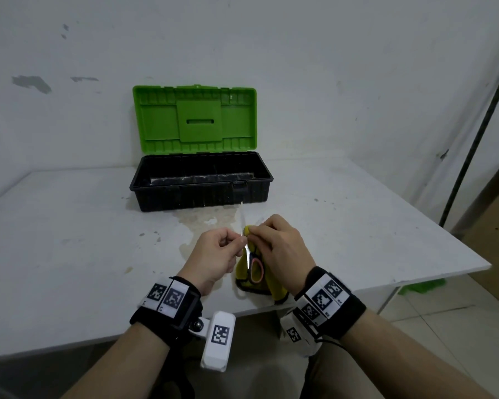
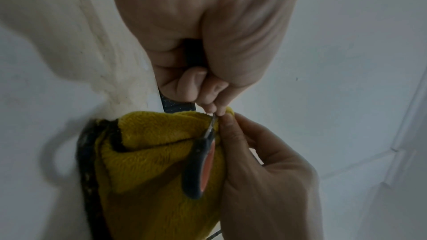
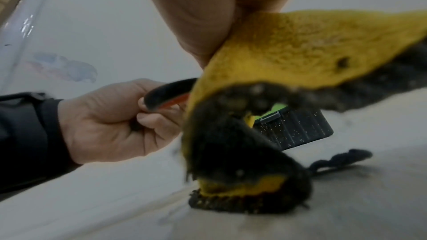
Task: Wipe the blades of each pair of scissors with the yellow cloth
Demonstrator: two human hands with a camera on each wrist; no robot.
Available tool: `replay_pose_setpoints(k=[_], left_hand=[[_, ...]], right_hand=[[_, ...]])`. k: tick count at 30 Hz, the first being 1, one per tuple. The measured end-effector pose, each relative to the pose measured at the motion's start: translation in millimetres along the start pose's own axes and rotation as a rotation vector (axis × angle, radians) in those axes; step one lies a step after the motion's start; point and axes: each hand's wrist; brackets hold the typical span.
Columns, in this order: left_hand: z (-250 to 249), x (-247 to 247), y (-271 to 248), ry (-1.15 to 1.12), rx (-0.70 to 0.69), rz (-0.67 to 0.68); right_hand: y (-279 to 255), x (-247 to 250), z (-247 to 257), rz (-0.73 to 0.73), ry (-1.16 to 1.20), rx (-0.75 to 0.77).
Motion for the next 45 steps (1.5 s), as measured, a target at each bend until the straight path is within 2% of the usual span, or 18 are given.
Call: replay_pose_setpoints(k=[4,8,10,13,16,20,22,27,31,35,37,41,45], left_hand=[[2,1,-3,0.004,-0.016,0.030],[5,1,-5,0.030,-0.007,0.039],[4,1,-5,0.040,0.001,0.038],[1,2,-3,0.044,0.000,0.028],[-2,1,-1,0.077,-0.035,0.045],[-2,1,-3,0.117,-0.074,0.067],[-2,3,-3,0.111,-0.087,0.069],[1,4,-8,0.198,-0.102,0.061],[3,5,-6,0.253,-0.111,0.040],[3,2,-5,0.375,-0.203,0.045],[2,0,-6,0.423,-0.253,0.045],[2,3,-9,0.486,-0.311,0.044],[5,7,-11,0.547,-0.340,0.039]], right_hand=[[3,5,-4,0.027,-0.043,-0.015],[25,18,-24,-0.005,0.013,-0.229],[31,27,-27,-0.046,0.031,-0.271],[19,32,-11,-0.047,0.061,-0.152],[-1,21,3,0.059,0.008,-0.019],[-1,14,0,0.059,-0.021,-0.010],[4,16,-4,0.044,-0.026,-0.035],[30,32,-28,-0.011,-0.040,-0.283],[22,44,-12,-0.019,0.037,-0.252],[-1,31,14,0.104,-0.047,-0.121],[-3,24,14,0.116,-0.057,-0.114],[7,23,-1,0.089,-0.066,-0.179],[25,31,-29,0.051,-0.081,-0.338]])
Point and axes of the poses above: each hand's wrist, its own y-axis towards the middle knuckle, its own x-axis out of the back of the hand, z = x × y, and after that the axes turned 6 degrees about -x, right-handed
